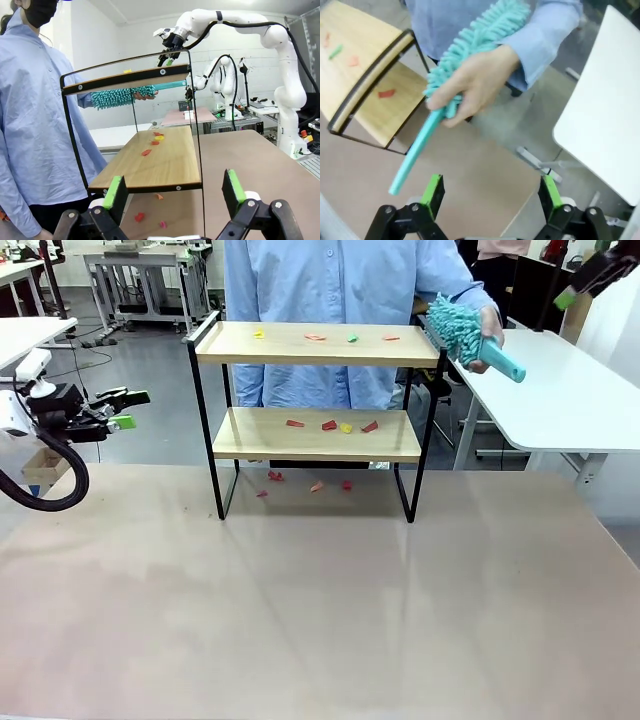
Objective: Clean the shelf.
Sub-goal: Pick up the Duster handed by the human.
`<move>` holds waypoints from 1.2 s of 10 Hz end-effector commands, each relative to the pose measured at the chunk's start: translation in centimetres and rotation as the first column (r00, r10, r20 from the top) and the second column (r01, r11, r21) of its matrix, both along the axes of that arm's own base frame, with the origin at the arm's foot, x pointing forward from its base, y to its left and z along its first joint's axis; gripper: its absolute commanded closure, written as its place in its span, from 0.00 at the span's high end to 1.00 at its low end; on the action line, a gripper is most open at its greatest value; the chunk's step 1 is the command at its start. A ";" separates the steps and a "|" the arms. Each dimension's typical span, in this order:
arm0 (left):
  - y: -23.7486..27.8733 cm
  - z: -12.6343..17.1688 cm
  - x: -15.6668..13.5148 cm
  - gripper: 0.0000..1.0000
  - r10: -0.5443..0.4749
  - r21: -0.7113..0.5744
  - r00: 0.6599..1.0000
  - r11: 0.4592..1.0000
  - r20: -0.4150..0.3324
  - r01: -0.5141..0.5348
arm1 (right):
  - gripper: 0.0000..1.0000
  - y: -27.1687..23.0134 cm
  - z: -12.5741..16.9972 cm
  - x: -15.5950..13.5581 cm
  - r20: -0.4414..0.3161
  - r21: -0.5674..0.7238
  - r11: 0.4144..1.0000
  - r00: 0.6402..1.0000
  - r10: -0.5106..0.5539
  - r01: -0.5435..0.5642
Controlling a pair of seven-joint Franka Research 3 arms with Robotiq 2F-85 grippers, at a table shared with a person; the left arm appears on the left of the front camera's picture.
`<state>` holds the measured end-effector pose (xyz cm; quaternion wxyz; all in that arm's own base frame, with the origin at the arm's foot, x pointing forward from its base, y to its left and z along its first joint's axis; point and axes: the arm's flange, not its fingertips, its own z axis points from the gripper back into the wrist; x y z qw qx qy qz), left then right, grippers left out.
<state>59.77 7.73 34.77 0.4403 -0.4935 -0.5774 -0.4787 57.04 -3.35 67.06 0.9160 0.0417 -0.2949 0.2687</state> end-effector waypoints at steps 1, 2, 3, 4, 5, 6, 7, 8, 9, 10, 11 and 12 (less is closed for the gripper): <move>0.1 0.2 -0.1 1.00 -0.003 0.004 1.000 1.000 0.003 0.003 | 1.00 1.1 -1.1 -3.0 0.043 -0.029 0.999 0.998 -0.035 0.037; 0.1 0.2 -0.1 1.00 -0.003 0.004 1.000 1.000 0.003 0.003 | 1.00 0.0 0.0 0.0 0.000 0.000 1.000 1.000 0.000 0.000; 0.1 0.2 -0.1 1.00 -0.003 0.004 1.000 1.000 0.003 0.003 | 1.00 0.0 0.0 0.0 0.000 0.000 1.000 1.000 0.000 0.000; 0.1 0.2 -0.1 1.00 -0.003 0.004 1.000 1.000 0.003 0.003 | 1.00 0.0 0.0 0.0 0.000 0.000 1.000 1.000 0.000 0.000; 0.1 0.2 -0.1 1.00 -0.003 0.004 1.000 1.000 0.003 0.003 | 1.00 0.0 0.0 0.0 0.000 0.000 1.000 1.000 0.000 0.000; 0.1 0.2 -0.1 1.00 -0.003 0.004 1.000 1.000 0.003 0.003 | 1.00 0.0 0.0 0.0 0.000 0.000 1.000 1.000 0.000 0.000; 0.1 0.2 -0.1 1.00 -0.003 0.004 1.000 1.000 0.003 0.003 | 1.00 0.1 -0.4 -0.3 -0.003 -0.010 1.000 1.000 -0.025 0.025; 0.1 0.2 -0.1 1.00 -0.003 0.004 1.000 1.000 0.003 0.003 | 1.00 2.7 -1.0 -1.5 0.048 -0.054 0.990 0.991 -0.126 0.128; 0.1 0.2 -0.1 1.00 -0.003 0.004 1.000 1.000 0.003 0.003 | 1.00 4.5 -1.4 -2.3 0.073 -0.047 0.982 0.981 -0.181 0.184; 0.1 0.2 -0.1 1.00 -0.003 0.004 1.000 1.000 0.003 0.003 | 1.00 6.3 -2.0 -3.2 0.076 -0.035 0.973 0.971 -0.226 0.229; 0.1 0.2 -0.1 1.00 -0.003 0.004 1.000 1.000 0.003 0.003 | 1.00 7.4 -2.4 -4.0 0.073 -0.033 0.963 0.962 -0.263 0.266; 0.1 0.2 -0.1 1.00 -0.003 0.004 1.000 1.000 0.003 0.003 | 1.00 8.6 -3.4 -4.6 0.038 -0.014 0.956 0.956 -0.293 0.293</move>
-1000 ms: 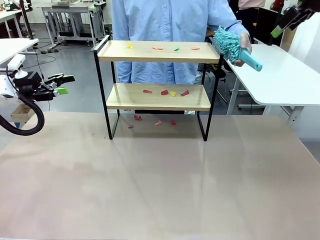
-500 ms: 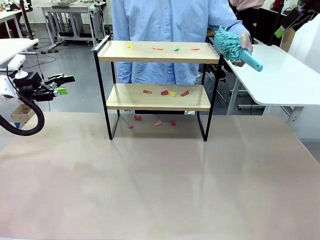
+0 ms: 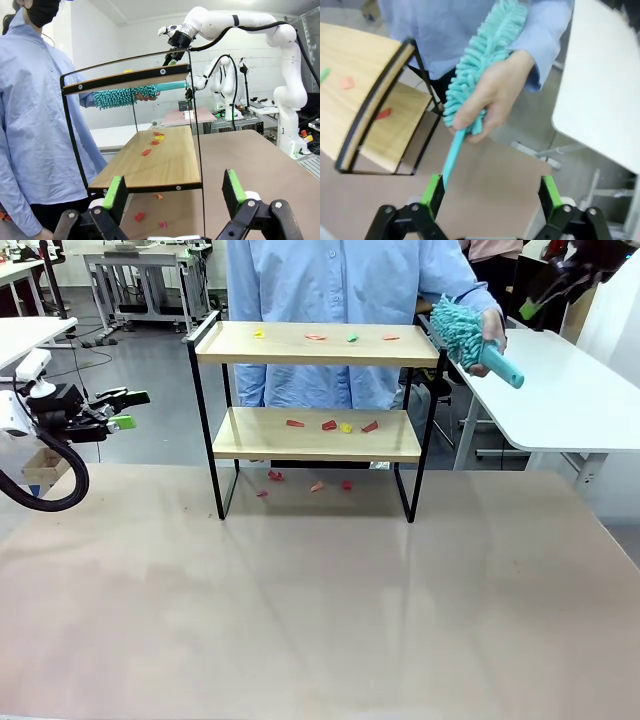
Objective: Clean the shelf.
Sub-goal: Pick up the Duster handed by the human.
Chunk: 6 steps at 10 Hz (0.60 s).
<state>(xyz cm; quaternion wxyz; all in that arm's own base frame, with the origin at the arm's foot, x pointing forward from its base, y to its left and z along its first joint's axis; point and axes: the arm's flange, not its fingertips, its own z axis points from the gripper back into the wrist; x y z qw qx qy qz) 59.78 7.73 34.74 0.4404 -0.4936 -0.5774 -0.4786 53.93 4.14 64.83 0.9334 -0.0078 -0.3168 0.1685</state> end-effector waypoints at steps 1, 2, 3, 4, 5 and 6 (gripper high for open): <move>0.1 0.2 -0.1 1.00 -0.003 0.004 1.000 1.000 0.004 0.003 | 1.00 1.9 -1.8 -2.1 -0.017 0.004 0.993 0.993 -0.114 0.114; 0.1 0.2 -0.1 1.00 -0.003 0.004 1.000 1.000 0.004 0.003 | 1.00 2.8 -2.2 -3.0 -0.024 0.010 0.990 0.990 -0.141 0.142; 0.1 0.2 -0.1 1.00 -0.003 0.004 1.000 1.000 0.004 0.003 | 1.00 3.7 -2.8 -3.7 -0.003 0.011 0.988 0.988 -0.153 0.153; 0.1 0.2 -0.1 1.00 -0.003 0.004 1.000 1.000 0.004 0.003 | 1.00 4.4 -3.8 -3.8 -0.020 0.024 0.989 0.989 -0.145 0.146; 0.1 0.2 -0.1 1.00 -0.003 0.004 1.000 1.000 0.004 0.003 | 1.00 5.0 -4.8 -3.6 -0.027 -0.001 0.990 0.990 -0.141 0.141; 0.1 0.2 -0.1 1.00 -0.003 0.004 1.000 1.000 0.004 0.003 | 1.00 5.4 -5.7 -3.4 -0.043 0.000 0.989 0.989 -0.145 0.145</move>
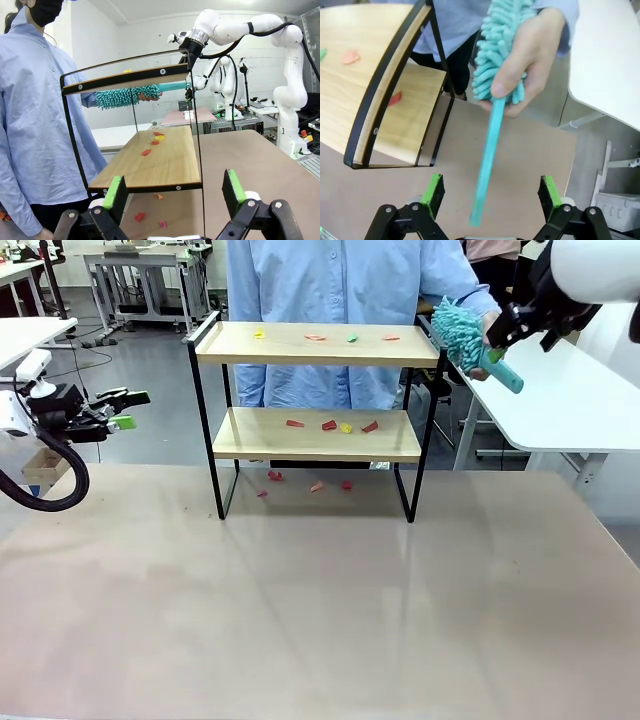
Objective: Clean the shelf.
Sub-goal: Pick up the Duster handed by the human.
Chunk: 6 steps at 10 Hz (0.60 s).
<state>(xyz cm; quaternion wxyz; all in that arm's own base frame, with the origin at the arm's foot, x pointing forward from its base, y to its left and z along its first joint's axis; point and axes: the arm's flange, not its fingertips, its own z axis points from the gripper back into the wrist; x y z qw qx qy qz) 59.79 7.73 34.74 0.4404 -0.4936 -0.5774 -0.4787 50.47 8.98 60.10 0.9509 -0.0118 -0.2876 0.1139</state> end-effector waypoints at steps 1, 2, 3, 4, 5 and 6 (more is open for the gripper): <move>0.1 0.2 -0.1 1.00 -0.003 0.004 1.000 1.000 0.004 0.003 | 1.00 1.1 -1.7 0.2 0.017 -0.021 0.999 0.999 -0.041 0.041; 0.1 0.2 -0.1 1.00 -0.003 0.004 1.000 1.000 0.004 0.003 | 1.00 1.3 -2.3 0.6 0.024 -0.024 0.999 0.999 -0.042 0.043; 0.1 0.2 -0.1 1.00 -0.003 0.004 1.000 1.000 0.004 0.003 | 1.00 1.4 -2.9 1.0 0.016 -0.030 0.998 0.999 -0.046 0.047; 0.1 0.2 -0.1 1.00 -0.003 0.004 1.000 1.000 0.004 0.003 | 1.00 1.5 -3.1 1.0 0.012 -0.029 0.998 0.999 -0.052 0.052; 0.1 0.2 -0.1 1.00 -0.003 0.004 1.000 1.000 0.004 0.003 | 0.95 1.5 -3.2 1.1 0.010 -0.027 0.998 0.998 -0.059 0.059; 0.1 0.2 -0.1 1.00 -0.003 0.004 1.000 1.000 0.004 0.003 | 0.40 1.2 -3.4 1.2 -0.003 -0.023 0.998 0.998 -0.060 0.060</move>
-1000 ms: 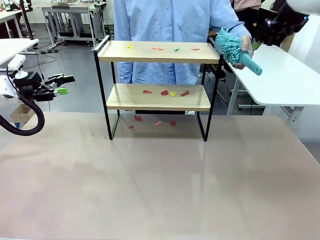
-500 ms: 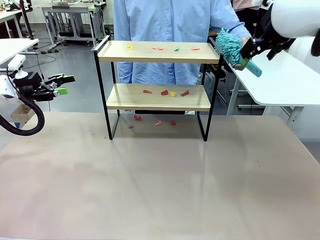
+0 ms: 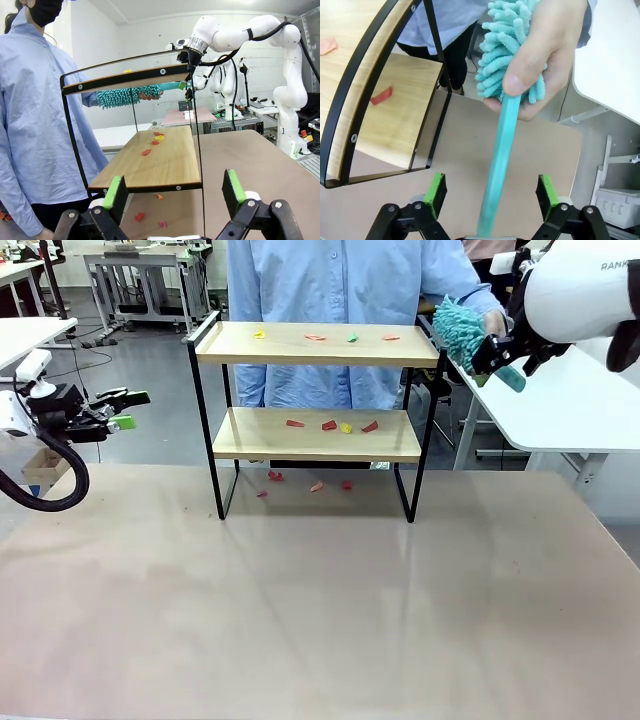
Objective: Clean the shelf.
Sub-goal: Pick up the Duster handed by the human.
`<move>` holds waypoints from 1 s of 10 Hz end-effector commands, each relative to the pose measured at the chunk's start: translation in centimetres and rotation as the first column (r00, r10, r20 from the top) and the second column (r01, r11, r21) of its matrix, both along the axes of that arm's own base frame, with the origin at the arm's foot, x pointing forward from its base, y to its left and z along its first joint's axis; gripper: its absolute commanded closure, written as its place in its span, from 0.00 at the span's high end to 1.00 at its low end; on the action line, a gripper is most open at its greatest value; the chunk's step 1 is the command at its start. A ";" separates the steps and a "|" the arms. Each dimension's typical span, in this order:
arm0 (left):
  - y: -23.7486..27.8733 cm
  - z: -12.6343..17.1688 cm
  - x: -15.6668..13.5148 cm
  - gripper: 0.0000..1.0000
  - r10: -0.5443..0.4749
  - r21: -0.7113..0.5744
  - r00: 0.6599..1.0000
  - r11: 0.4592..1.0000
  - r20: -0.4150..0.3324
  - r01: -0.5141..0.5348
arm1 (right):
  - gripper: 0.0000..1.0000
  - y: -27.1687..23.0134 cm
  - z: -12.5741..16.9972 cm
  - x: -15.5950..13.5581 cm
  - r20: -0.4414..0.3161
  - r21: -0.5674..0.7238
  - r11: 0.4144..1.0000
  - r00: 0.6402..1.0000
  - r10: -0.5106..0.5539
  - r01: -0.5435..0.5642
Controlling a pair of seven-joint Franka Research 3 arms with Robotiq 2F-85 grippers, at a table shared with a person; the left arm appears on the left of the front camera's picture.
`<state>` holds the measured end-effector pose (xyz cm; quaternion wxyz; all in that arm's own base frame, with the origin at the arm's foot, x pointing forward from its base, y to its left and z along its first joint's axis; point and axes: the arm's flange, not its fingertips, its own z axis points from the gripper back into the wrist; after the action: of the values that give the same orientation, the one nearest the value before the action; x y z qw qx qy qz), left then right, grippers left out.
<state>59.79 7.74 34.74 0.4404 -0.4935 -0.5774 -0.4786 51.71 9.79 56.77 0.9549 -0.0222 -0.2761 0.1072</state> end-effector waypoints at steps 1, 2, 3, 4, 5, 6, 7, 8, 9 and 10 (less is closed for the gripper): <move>0.1 0.2 -0.1 1.00 -0.003 0.004 1.000 1.000 0.004 0.003 | 0.40 0.2 0.0 0.1 0.015 0.005 0.999 0.999 -0.045 0.045; 0.1 0.2 -0.1 1.00 -0.003 0.004 1.000 1.000 0.004 0.003 | 0.00 0.0 0.2 0.0 0.017 0.007 0.999 0.998 -0.053 0.053; 0.1 0.2 -0.1 1.00 -0.003 0.004 1.000 1.000 0.004 0.003 | 0.36 -0.1 0.4 -0.1 0.019 0.009 0.998 0.998 -0.059 0.059; 0.1 0.2 -0.1 1.00 -0.003 0.004 1.000 1.000 0.004 0.003 | 0.00 -0.1 0.5 0.0 0.010 0.010 0.998 0.998 -0.064 0.064; 0.1 0.2 -0.1 1.00 -0.003 0.004 1.000 1.000 0.004 0.003 | 0.00 -0.1 0.5 0.0 0.002 0.013 0.997 0.997 -0.073 0.073; 0.1 0.2 -0.1 1.00 -0.003 0.004 1.000 1.000 0.004 0.003 | 0.00 -0.1 0.6 -0.1 0.000 0.017 0.997 0.997 -0.081 0.081; 0.1 0.2 -0.1 1.00 -0.003 0.004 1.000 1.000 0.004 0.003 | 0.00 -0.1 0.7 -0.1 -0.002 0.017 0.995 0.995 -0.096 0.096; 0.1 0.2 -0.1 1.00 -0.003 0.004 1.000 1.000 0.004 0.003 | 0.00 -0.2 0.9 -0.2 -0.007 0.011 0.993 0.993 -0.118 0.118; 0.1 0.2 -0.1 1.00 -0.003 0.004 1.000 1.000 0.004 0.003 | 0.00 -0.2 0.9 -0.3 -0.010 -0.001 0.990 0.990 -0.138 0.138; 0.1 0.2 -0.1 1.00 -0.003 0.004 1.000 1.000 0.004 0.003 | 0.00 -0.1 0.9 -0.4 -0.017 -0.009 0.988 0.988 -0.155 0.155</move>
<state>59.79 7.74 34.74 0.4404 -0.4936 -0.5774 -0.4786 51.39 9.07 57.21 0.9608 -0.0229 -0.2701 0.0585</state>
